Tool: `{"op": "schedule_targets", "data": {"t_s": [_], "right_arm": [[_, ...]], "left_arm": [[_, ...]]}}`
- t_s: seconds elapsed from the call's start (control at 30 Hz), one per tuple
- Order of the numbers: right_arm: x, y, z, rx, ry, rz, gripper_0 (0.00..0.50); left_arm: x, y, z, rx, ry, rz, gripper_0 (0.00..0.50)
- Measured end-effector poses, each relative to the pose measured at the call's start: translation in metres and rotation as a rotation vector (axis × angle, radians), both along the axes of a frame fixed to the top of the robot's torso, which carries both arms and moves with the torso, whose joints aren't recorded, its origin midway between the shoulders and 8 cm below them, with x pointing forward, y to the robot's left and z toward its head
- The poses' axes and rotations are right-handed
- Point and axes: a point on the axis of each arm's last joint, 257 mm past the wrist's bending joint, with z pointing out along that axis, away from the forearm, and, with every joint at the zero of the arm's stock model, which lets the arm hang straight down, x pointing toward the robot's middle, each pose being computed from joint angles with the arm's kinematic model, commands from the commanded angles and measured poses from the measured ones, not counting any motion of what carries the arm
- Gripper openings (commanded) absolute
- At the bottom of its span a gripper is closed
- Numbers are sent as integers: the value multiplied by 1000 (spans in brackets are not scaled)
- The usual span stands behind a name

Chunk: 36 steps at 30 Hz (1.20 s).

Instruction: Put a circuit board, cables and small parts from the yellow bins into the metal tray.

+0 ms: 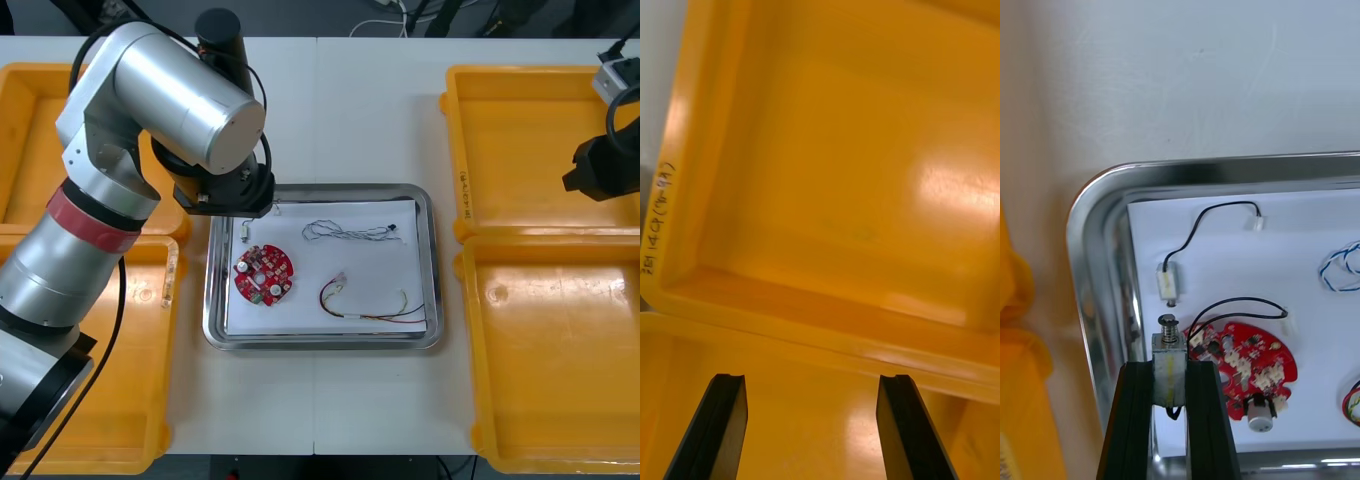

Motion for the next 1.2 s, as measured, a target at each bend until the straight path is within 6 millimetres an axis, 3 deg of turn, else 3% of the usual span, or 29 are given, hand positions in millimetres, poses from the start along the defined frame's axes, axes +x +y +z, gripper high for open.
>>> {"op": "schedule_targets", "data": {"t_s": [0.3, 0.5, 1.0, 1.03, 1.1, 1.17, 1.2], "right_arm": [[-18, -47, -25, 37, 36, -192, 500], [-28, -68, -39, 10, 55, -254, 500], [-45, -59, -60, 119, 117, -306, 500], [-46, -57, -62, 128, 123, -300, 500], [-49, -55, -64, 142, 134, -291, 500], [-52, -52, -67, 155, 145, -281, 500], [-53, -51, -69, 158, 150, -279, 500]], "left_arm": [[25, -19, -22, -12, -29, -17, 0], [25, -21, -41, 15, -16, -32, 0], [24, -13, -55, 35, 13, -16, 17], [24, -14, -55, 34, 12, -17, 91], [26, -15, -55, 31, 7, -19, 306], [27, -16, -54, 26, 0, -21, 489], [28, -17, -54, 23, -4, -23, 500]]}}
